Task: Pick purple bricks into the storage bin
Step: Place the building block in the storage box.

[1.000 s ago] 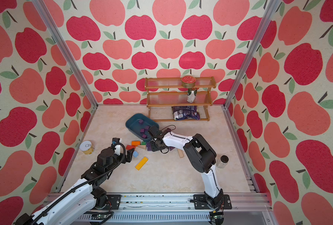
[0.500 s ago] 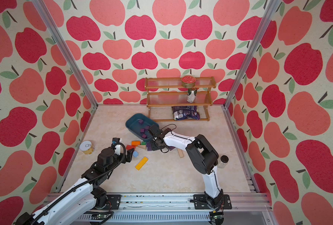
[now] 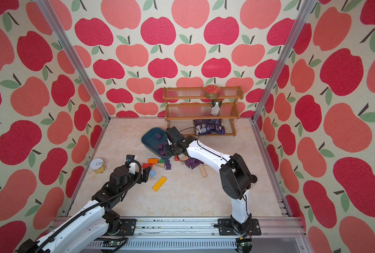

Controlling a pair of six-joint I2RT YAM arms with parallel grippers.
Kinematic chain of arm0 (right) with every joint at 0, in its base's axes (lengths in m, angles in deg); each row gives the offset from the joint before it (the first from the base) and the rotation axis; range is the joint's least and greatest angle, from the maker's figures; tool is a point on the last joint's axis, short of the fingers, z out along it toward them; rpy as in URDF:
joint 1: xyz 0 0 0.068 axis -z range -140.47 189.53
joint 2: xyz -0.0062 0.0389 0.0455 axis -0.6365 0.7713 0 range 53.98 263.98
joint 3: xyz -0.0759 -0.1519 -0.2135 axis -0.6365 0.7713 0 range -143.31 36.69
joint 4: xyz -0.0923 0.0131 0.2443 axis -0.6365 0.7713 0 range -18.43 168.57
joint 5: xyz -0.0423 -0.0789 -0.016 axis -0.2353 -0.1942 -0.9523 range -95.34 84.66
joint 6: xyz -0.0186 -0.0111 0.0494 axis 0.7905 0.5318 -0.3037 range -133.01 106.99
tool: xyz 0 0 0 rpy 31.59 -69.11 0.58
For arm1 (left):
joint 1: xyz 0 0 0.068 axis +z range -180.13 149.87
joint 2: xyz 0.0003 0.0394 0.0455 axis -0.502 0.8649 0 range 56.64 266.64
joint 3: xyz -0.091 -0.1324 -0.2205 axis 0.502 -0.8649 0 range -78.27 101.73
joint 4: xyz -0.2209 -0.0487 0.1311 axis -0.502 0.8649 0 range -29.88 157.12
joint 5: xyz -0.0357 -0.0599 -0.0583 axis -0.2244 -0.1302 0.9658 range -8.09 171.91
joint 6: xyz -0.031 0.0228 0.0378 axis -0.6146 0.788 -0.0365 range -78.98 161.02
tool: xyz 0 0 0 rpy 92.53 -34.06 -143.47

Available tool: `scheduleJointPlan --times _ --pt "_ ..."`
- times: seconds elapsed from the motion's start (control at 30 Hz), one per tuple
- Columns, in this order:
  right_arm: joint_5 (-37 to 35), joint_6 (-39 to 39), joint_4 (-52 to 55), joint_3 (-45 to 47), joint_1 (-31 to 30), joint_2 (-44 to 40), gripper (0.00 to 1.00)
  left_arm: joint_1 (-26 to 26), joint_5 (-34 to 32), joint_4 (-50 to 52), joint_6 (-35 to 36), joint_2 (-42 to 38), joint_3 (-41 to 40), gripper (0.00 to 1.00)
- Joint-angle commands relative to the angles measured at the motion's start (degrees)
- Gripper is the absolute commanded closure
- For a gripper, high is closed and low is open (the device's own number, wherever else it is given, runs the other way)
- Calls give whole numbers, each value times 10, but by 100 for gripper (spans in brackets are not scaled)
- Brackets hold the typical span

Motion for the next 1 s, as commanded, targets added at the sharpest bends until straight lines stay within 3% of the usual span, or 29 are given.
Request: scheduleJointPlan --times 0.0,0.17,0.33,0.4,0.47,0.5,0.73,0.97 --pt "21 18 14 -59 12 54 84 5 8 -7 -8 2 -10 1" --pt "16 25 52 -141 17 122 84 8 10 -7 -10 1 -10 1" --pt "8 24 68 -167 21 149 81 9 9 -6 -11 -3 -12 1" --pt "7 27 66 -167 22 149 55 9 9 -4 -12 -4 -11 1" --pt "6 37 54 -155 20 141 38 9 9 -4 -12 -4 -11 1" --pt "3 40 45 -145 18 133 33 9 9 -3 -13 -4 -11 1" --pt "-26 40 16 -66 5 56 33 10 9 -1 -14 -10 -11 1" --pt "-42 2 -43 108 -26 -41 35 10 8 -1 -14 -14 -13 1"
